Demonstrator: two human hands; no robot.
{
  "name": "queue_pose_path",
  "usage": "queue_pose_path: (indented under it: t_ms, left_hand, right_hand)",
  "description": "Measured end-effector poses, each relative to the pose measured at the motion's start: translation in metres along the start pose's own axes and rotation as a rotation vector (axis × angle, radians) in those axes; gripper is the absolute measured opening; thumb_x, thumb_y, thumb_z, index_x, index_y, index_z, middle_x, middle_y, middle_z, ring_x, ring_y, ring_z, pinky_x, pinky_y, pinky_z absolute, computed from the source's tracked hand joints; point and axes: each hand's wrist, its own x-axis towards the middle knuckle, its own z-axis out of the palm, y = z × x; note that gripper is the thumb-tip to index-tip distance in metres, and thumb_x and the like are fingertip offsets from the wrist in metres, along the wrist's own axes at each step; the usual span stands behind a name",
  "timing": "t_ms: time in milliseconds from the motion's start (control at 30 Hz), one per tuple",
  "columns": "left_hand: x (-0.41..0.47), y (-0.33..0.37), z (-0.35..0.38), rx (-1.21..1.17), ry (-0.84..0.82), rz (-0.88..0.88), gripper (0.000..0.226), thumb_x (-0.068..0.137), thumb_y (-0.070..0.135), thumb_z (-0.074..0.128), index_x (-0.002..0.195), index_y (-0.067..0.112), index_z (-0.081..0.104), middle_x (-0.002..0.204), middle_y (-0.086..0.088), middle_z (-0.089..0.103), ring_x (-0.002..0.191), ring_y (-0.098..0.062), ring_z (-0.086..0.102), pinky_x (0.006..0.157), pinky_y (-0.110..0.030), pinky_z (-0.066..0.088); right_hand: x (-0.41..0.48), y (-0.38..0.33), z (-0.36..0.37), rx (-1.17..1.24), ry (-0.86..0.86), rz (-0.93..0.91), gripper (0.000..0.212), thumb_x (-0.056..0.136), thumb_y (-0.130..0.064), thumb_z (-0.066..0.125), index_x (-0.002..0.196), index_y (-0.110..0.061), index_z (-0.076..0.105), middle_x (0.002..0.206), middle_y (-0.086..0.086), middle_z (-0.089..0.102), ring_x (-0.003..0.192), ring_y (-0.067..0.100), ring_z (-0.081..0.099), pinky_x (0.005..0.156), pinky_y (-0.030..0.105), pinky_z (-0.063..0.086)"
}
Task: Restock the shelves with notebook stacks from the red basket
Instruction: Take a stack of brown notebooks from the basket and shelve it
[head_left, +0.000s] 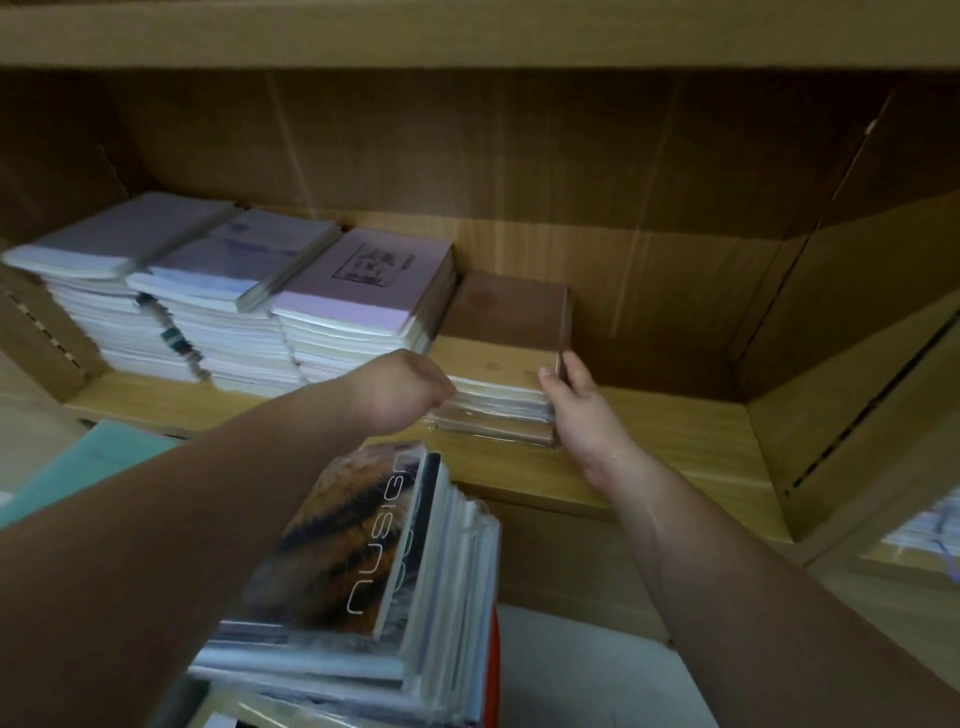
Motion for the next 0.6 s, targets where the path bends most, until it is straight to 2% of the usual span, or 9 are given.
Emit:
queue_pose_path:
  t_ms: [67, 133, 167, 200, 267, 300, 400, 500, 600]
  left_hand:
    - [-0.015, 0.009, -0.008, 0.04, 0.101, 0.029, 0.02, 0.099, 0.022, 0.056, 0.105, 0.018, 0.074, 0.108, -0.005, 0.072, 0.09, -0.015, 0.065, 0.081, -0.028, 0.052]
    - [-0.037, 0.017, -0.015, 0.044, 0.195, 0.038, 0.022, 0.1, 0.023, 0.053, 0.112, 0.022, 0.072, 0.097, 0.003, 0.07, 0.075, -0.008, 0.06, 0.067, -0.021, 0.048]
    - [-0.049, 0.02, -0.017, 0.041, 0.236, 0.036, 0.024, 0.1, 0.023, 0.053, 0.116, 0.024, 0.071, 0.093, 0.006, 0.068, 0.074, -0.009, 0.06, 0.068, -0.022, 0.047]
    - [-0.061, 0.023, -0.018, 0.035, 0.265, 0.03, 0.026, 0.1, 0.023, 0.053, 0.12, 0.026, 0.069, 0.096, 0.008, 0.068, 0.08, -0.012, 0.063, 0.076, -0.024, 0.05]
    - [-0.086, 0.024, -0.018, 0.019, 0.302, 0.008, 0.029, 0.101, 0.025, 0.054, 0.128, 0.028, 0.065, 0.118, 0.007, 0.066, 0.105, -0.016, 0.063, 0.096, -0.029, 0.048]
    - [-0.099, 0.022, -0.016, 0.01, 0.32, -0.001, 0.03, 0.101, 0.026, 0.055, 0.13, 0.029, 0.063, 0.126, 0.003, 0.064, 0.112, -0.017, 0.061, 0.1, -0.03, 0.046]
    - [-0.14, 0.008, -0.012, 0.003, 0.395, -0.034, 0.032, 0.099, 0.027, 0.056, 0.13, 0.032, 0.062, 0.128, -0.002, 0.064, 0.109, -0.012, 0.06, 0.092, -0.025, 0.044]
    - [-0.195, -0.013, -0.002, 0.031, 0.507, -0.115, 0.034, 0.097, 0.02, 0.058, 0.13, 0.027, 0.064, 0.118, 0.004, 0.065, 0.105, -0.009, 0.059, 0.088, -0.021, 0.041]
    - [-0.256, -0.037, 0.019, -0.032, 0.565, -0.351, 0.035, 0.099, 0.022, 0.058, 0.134, 0.024, 0.06, 0.123, 0.0, 0.064, 0.104, -0.014, 0.064, 0.084, -0.02, 0.045]
  right_hand:
    - [-0.012, -0.013, -0.005, -0.064, -0.021, 0.024, 0.065, 0.102, -0.047, 0.051, 0.159, -0.04, 0.021, 0.164, -0.004, 0.03, 0.148, 0.025, 0.034, 0.119, 0.052, 0.033]
    - [-0.031, -0.027, -0.008, -0.135, -0.056, 0.025, 0.065, 0.101, -0.046, 0.052, 0.158, -0.04, 0.021, 0.165, -0.005, 0.027, 0.15, 0.024, 0.031, 0.119, 0.053, 0.032]
    - [-0.043, -0.034, -0.009, -0.176, -0.078, 0.016, 0.065, 0.102, -0.046, 0.053, 0.158, -0.039, 0.022, 0.165, -0.005, 0.028, 0.15, 0.023, 0.031, 0.12, 0.051, 0.032]
    - [-0.053, -0.04, -0.009, -0.219, -0.1, -0.001, 0.064, 0.102, -0.045, 0.053, 0.158, -0.038, 0.023, 0.165, -0.004, 0.029, 0.149, 0.023, 0.033, 0.119, 0.048, 0.033]
    - [-0.073, -0.056, -0.008, -0.3, -0.143, -0.062, 0.062, 0.101, -0.044, 0.054, 0.157, -0.036, 0.029, 0.162, -0.003, 0.034, 0.144, 0.02, 0.038, 0.112, 0.036, 0.037]
    - [-0.082, -0.062, -0.006, -0.348, -0.162, -0.115, 0.06, 0.101, -0.043, 0.055, 0.156, -0.035, 0.032, 0.16, -0.004, 0.036, 0.143, 0.018, 0.038, 0.107, 0.031, 0.036]
    - [-0.114, -0.075, 0.002, -0.554, -0.238, -0.443, 0.054, 0.1, -0.04, 0.057, 0.15, -0.027, 0.043, 0.155, -0.005, 0.037, 0.142, 0.013, 0.035, 0.107, 0.024, 0.031]
    - [-0.148, -0.073, 0.017, -0.548, -0.491, -0.728, 0.048, 0.097, -0.042, 0.054, 0.139, -0.019, 0.058, 0.144, -0.002, 0.049, 0.135, 0.012, 0.044, 0.111, 0.029, 0.039]
    - [-0.183, -0.056, 0.034, -0.486, -0.81, -0.841, 0.043, 0.097, -0.036, 0.054, 0.133, -0.014, 0.064, 0.134, 0.0, 0.057, 0.127, 0.012, 0.052, 0.109, 0.025, 0.041]
